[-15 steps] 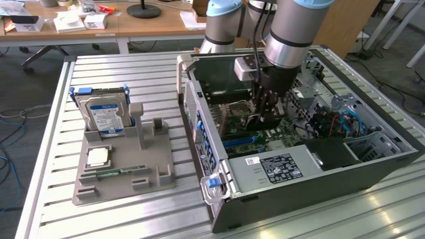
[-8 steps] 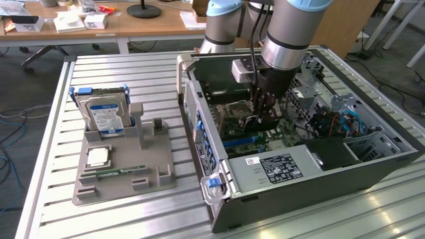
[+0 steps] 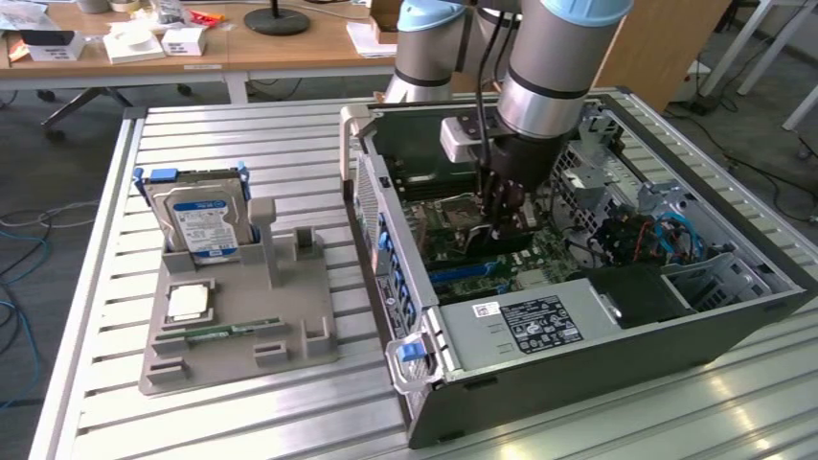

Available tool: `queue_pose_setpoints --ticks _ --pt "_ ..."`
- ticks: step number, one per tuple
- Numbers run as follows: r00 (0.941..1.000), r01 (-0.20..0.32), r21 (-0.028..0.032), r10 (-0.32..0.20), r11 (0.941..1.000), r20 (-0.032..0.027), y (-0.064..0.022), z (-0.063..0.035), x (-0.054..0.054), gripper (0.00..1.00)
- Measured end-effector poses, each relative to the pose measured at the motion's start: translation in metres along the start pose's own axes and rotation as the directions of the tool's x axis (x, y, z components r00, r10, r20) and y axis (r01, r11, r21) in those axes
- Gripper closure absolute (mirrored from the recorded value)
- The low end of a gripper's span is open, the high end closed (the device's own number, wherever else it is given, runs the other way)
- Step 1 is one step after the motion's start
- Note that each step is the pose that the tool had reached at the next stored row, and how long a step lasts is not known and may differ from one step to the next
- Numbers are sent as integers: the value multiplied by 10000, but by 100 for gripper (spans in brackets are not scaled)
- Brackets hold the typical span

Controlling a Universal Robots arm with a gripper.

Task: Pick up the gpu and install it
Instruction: 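Insert the gpu into the slot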

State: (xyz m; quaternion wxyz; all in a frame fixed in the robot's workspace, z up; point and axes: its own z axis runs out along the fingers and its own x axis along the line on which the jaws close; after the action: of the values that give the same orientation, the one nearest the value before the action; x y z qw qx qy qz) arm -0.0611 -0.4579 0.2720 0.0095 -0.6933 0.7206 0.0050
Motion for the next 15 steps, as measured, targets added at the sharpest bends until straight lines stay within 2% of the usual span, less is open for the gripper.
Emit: queue_pose_setpoints --ticks 15 --pt "10000 -1 0 1 10000 1 10 0 20 74"
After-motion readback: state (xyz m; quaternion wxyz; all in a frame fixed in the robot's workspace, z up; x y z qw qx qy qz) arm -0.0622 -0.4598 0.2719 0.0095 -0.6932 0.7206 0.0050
